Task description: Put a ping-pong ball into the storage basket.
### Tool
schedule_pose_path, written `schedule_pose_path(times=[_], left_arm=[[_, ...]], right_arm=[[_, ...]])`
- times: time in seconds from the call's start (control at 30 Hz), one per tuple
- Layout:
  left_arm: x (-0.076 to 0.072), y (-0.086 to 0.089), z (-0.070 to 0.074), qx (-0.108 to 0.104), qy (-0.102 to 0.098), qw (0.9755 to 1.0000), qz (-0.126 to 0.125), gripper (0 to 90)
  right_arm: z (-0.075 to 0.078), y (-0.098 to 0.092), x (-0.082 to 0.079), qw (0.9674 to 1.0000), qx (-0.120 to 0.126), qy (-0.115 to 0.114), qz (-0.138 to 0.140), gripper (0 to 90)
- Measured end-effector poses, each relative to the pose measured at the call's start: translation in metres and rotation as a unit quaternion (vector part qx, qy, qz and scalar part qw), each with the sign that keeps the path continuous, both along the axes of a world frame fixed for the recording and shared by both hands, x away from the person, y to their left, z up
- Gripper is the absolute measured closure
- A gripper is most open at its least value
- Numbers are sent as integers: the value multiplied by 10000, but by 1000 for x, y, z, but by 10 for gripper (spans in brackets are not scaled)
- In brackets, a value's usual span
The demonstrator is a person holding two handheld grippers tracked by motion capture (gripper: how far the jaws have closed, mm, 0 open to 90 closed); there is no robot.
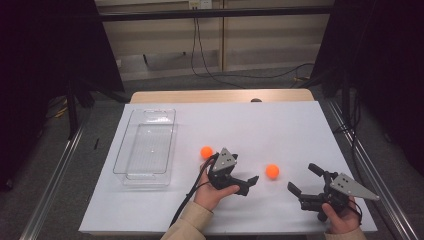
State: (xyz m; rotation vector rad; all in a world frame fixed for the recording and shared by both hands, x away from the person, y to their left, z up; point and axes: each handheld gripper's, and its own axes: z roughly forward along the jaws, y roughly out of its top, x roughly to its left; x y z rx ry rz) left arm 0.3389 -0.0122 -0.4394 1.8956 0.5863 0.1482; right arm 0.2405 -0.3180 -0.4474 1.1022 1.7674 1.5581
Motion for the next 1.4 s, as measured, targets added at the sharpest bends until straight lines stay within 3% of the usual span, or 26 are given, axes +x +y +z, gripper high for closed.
schedule_pose_path(times=[0.43, 0.8, 1.4], left_arm=[[3, -8, -3, 109, 59, 9999, 5, 18], [4, -13, -4, 279, -11, 9996, 64, 28], [9, -28, -6, 397, 48, 9992, -81, 29]], right_arm=[[0, -1, 0, 10000, -27, -11, -3, 5], [0, -1, 0, 10000, -37, -12, 11, 5], [1, -1, 0, 10000, -54, -24, 2, 5]])
